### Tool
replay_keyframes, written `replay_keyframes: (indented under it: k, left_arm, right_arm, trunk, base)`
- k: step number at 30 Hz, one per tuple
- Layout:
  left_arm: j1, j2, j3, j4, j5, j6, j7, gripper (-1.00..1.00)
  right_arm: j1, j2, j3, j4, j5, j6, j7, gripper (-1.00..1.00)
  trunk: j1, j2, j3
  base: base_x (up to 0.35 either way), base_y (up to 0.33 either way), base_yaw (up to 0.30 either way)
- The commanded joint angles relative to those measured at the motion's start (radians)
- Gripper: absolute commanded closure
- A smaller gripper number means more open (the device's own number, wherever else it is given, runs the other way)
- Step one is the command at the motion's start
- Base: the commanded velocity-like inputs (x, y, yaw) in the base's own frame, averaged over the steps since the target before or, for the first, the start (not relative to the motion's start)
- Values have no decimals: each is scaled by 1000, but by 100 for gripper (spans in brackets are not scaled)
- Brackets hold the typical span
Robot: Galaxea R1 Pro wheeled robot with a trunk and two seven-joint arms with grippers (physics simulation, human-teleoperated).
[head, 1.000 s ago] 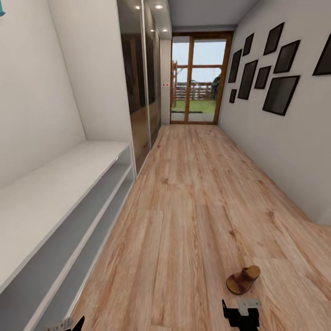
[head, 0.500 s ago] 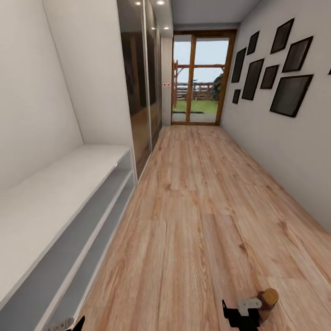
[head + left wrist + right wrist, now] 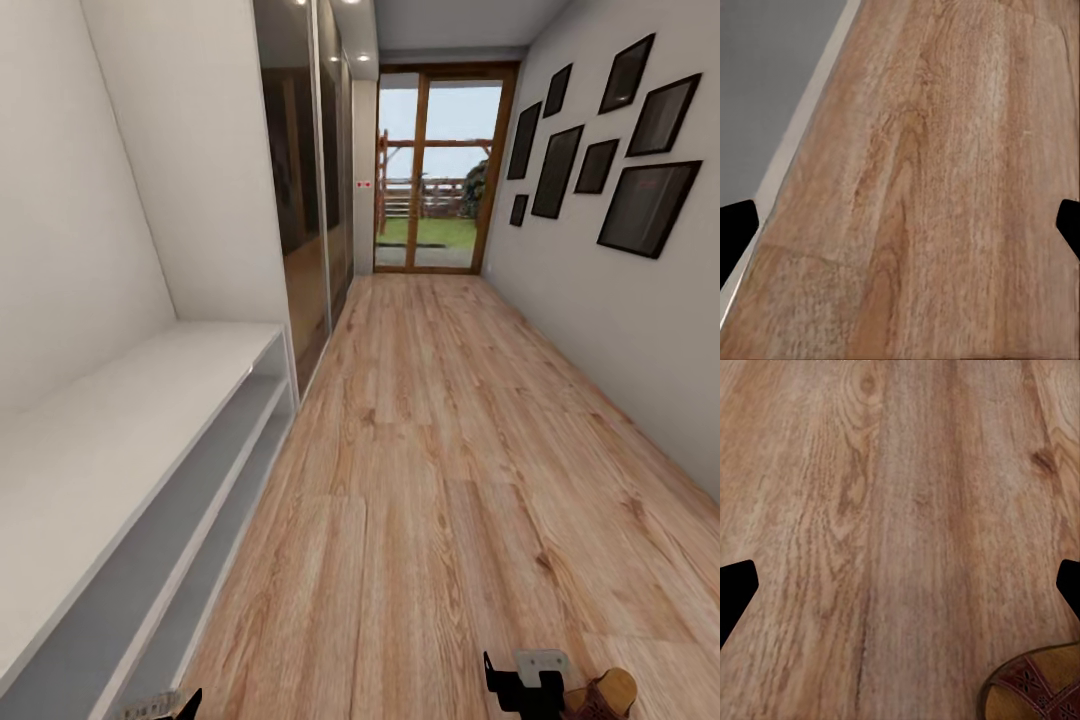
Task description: Pick up the two gym shoes and the two sandals from the corridor floor and place them onto the hallstand (shoe rack) in the corridor, making sure they are on the rack and not on the floor. Arrange them so the two gym shoes are next to each other and the two sandals are next to each other.
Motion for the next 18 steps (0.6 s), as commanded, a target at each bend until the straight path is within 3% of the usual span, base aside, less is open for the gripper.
replay_keyframes:
  k: [1,7,9,12,18]
  left_arm:
    - [-2,-12,-7,-2,-18,-5,-4,-100]
    - [-12,-62,-55,-8,-34,0,36,-100]
    - [-26,-104,-90,-12,-37,3,96,-100]
    - [-72,-138,-140,-12,-39,9,173,-100]
    - [-139,-157,-216,-8,-33,15,274,-100]
  right_arm:
    - [-1,0,-5,1,11,-3,-6,-100]
    - [-1,0,-5,1,11,-3,-6,-100]
    - [-1,0,-5,1,11,-3,-6,-100]
    - [-1,0,-5,1,11,-3,-6,-100]
    - [-1,1,-5,0,11,-3,-6,-100]
  trunk:
    - [0,0,-1]
    - [0,0,-1]
    - [0,0,-1]
    - [0,0,-1]
    - [0,0,-1]
  base:
    - [21,1,0]
    - [8,1,0]
    - [2,0,0]
    - [0,0,0]
    - [0,0,0]
